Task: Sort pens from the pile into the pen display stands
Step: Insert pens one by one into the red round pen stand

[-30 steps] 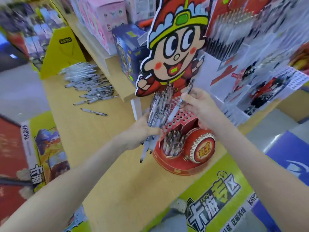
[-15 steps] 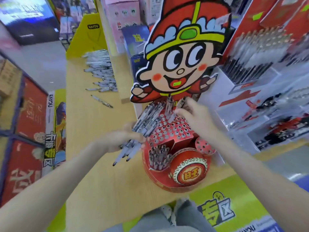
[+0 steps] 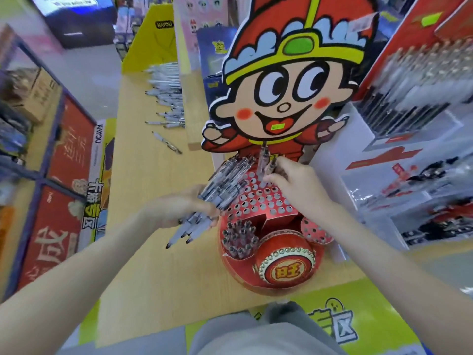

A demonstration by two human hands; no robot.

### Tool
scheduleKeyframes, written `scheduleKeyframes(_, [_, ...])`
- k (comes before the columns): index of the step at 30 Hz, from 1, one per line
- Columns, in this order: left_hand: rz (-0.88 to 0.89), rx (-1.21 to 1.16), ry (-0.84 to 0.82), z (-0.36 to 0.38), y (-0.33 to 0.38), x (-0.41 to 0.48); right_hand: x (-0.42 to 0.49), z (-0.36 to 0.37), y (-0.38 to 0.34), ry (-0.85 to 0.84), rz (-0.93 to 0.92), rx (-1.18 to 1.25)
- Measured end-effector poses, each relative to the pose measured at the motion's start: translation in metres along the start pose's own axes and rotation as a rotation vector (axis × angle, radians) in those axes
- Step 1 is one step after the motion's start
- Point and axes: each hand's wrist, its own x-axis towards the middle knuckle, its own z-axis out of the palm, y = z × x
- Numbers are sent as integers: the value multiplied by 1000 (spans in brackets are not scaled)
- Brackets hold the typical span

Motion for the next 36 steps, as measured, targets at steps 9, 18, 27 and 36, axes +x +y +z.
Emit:
scheduleKeyframes(9, [135, 9, -72, -2, -1, 0, 1, 14, -9, 65, 84, -74])
scheduleKeyframes(18, [291, -166, -68, 11, 9, -8, -30, 14, -42, 133, 211, 184])
scheduleKeyframes(27, [294, -154, -3, 19, 19, 3, -30, 6, -45, 5, 262, 680])
scheduleKeyframes(36, [285, -84, 12, 1, 3, 2, -29, -27, -7, 305, 71, 431])
